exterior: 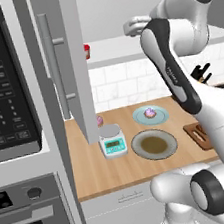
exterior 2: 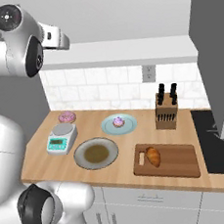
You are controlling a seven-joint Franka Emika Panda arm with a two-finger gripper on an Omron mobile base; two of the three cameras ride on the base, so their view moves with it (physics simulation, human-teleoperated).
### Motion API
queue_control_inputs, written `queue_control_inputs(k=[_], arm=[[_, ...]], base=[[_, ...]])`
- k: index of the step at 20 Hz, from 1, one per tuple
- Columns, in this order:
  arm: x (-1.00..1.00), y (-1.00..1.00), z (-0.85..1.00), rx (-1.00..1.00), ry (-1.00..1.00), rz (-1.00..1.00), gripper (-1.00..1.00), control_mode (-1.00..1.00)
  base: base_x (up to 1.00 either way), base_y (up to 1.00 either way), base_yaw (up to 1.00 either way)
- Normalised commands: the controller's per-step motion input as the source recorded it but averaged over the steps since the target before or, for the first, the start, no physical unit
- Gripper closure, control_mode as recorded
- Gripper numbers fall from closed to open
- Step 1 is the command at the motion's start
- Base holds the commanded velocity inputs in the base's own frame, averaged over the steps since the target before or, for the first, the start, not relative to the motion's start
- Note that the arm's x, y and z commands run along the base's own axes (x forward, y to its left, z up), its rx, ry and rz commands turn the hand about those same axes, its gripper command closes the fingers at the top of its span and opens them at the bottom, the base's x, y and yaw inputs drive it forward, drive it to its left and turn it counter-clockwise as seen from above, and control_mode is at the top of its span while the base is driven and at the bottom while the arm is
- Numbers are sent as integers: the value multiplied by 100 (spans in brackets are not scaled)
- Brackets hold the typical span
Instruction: From the different types of pastries on the counter, select a croissant and place it on the cutting board. Then retrieve a jar of jam from the cabinet and place it alongside the croissant on the cutting board.
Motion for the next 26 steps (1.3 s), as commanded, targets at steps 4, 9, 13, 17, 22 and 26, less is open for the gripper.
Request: queue_control_inputs(k=[4,9,13,17,22,26], arm=[[3,0,-9,0,-1,8,-100,-100],[0,4,-43,-7,-28,12,-100,-100],[2,0,-75,-1,-44,13,-100,-100],[32,11,-16,0,-16,6,-100,-100],[58,29,0,-1,0,1,-100,-100],[55,33,0,-3,1,0,-100,-100]], base=[[0,0,0],[0,0,0],[0,0,0],[0,0,0],[0,0,0],[0,0,0]])
